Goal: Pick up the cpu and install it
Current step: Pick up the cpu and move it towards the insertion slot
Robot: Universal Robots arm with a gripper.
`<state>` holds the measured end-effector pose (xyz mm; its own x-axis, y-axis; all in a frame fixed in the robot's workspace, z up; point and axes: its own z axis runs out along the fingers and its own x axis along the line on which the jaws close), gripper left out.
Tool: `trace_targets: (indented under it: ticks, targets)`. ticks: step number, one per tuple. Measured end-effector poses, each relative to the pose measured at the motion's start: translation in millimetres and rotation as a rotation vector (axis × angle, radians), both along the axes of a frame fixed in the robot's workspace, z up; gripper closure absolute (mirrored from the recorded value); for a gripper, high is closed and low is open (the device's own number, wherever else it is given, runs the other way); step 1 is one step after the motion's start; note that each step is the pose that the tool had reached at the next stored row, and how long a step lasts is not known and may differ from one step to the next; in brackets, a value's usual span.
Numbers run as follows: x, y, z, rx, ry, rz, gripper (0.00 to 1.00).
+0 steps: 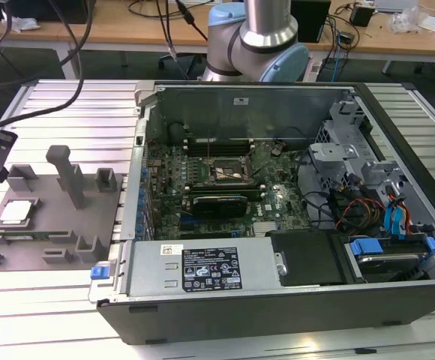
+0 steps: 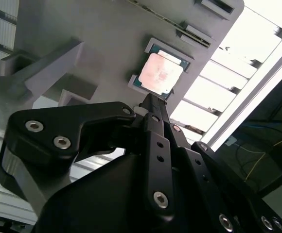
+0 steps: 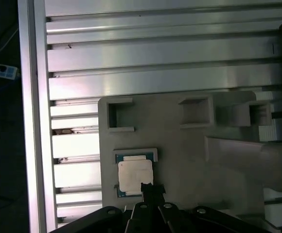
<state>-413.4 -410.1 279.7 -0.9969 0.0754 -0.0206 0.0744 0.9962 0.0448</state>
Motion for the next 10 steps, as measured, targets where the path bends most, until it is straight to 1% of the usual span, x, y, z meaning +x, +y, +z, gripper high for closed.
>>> trace_targets:
  ticks: [2,3,5,7,8,10]
  targets:
    - [-0.2,-0.7,-3.4,0.0,0.0,0.0,0.89]
    - [-0.4,-1.3,-6.8,0.0,0.0,0.0,0.89]
    - [-0.7,-1.9,-9.6,0.0,-0.0001,0.0,0.89]
    - [-1.3,-2.4,-13.7,0.0,-0.0001,0.0,0.89]
    - [-1.7,-2.6,-16.6,0.0,-0.0001,0.0,0.89]
    - [-2.2,-2.8,-19.4,0.0,-0.0001,0.0,0.89]
